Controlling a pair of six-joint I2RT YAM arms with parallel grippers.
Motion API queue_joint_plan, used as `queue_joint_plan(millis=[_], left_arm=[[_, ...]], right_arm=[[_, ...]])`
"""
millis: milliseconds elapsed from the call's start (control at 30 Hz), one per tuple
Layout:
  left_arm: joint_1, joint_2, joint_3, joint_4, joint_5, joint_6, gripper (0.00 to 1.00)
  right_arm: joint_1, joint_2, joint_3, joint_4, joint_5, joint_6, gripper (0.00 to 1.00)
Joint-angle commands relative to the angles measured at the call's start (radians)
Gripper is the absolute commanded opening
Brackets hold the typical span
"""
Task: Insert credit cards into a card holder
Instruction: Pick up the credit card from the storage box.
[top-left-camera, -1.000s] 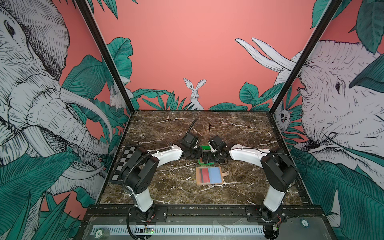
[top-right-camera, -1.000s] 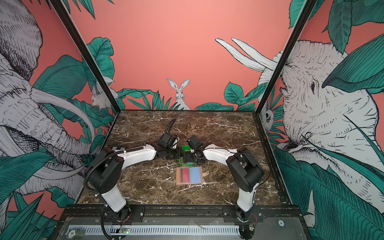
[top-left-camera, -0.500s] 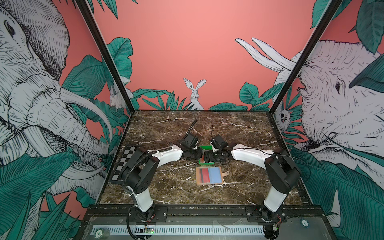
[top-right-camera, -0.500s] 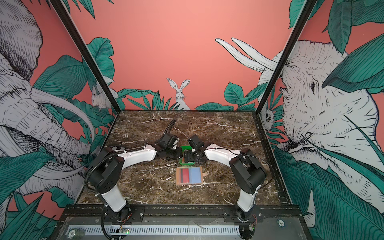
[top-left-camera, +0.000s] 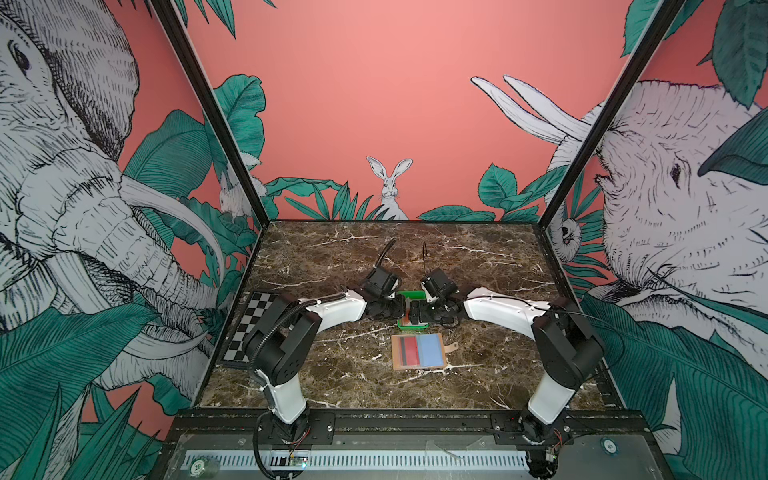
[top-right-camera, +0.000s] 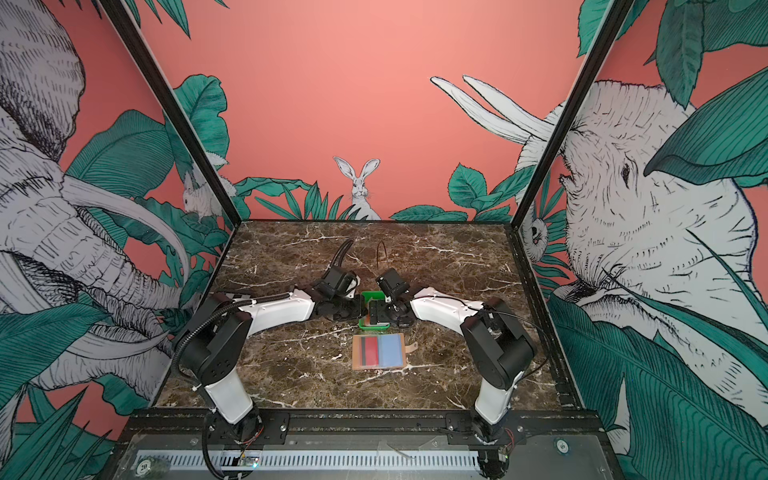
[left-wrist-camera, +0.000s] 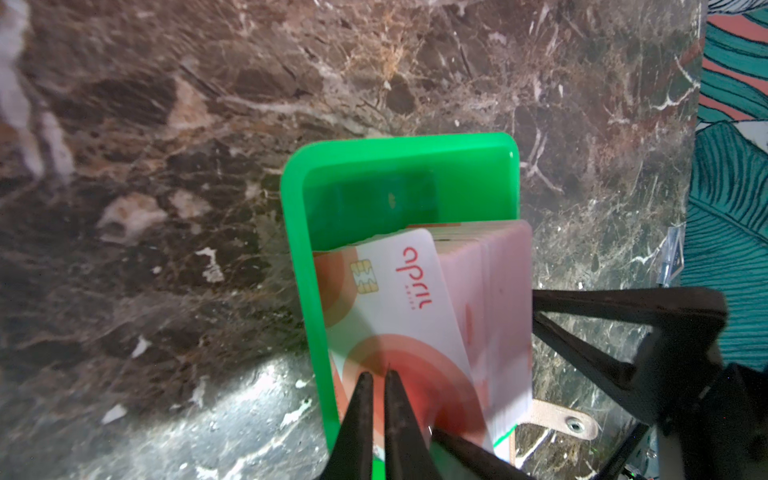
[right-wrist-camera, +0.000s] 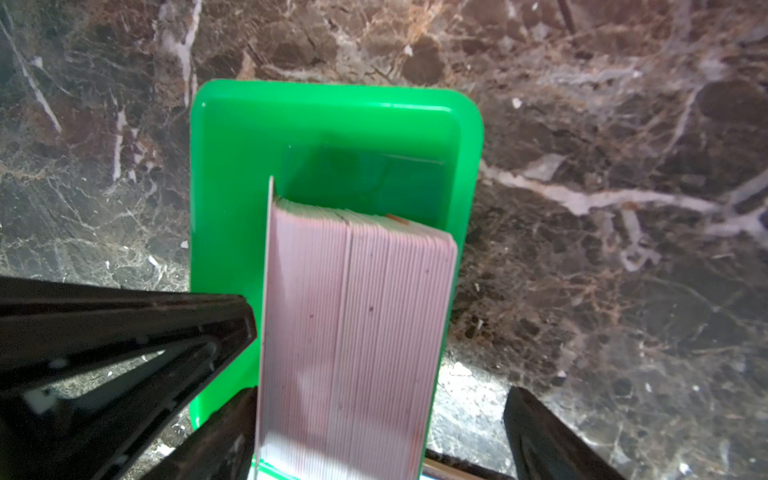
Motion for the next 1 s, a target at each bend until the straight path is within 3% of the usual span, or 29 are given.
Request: queue_joint_plan(millis=[0, 533, 767, 967], left_arm=[[0.001, 0.015, -0.010, 0.009, 0.011, -0.009, 0.11], [-0.003, 0.029, -0.011, 0.026, 0.015, -0.021, 0.12], [-0.004, 0.029, -0.011, 0.032, 0.014, -0.023, 0.12], [-0.004, 0.029, -0.012, 0.033, 0.014, -0.025, 0.12]], right_arm=[[-0.003, -0.035, -0.003, -0.022, 0.005, -0.016, 0.89], [-0.003, -0.134, -0.033, -0.021, -0.017, 0.007, 0.86], [-0.003, -0.189, -0.042, -0.004, -0.034, 0.041, 0.71], [0.000, -0.167, -0.036, 0.032, -0.069, 0.077, 0.48]])
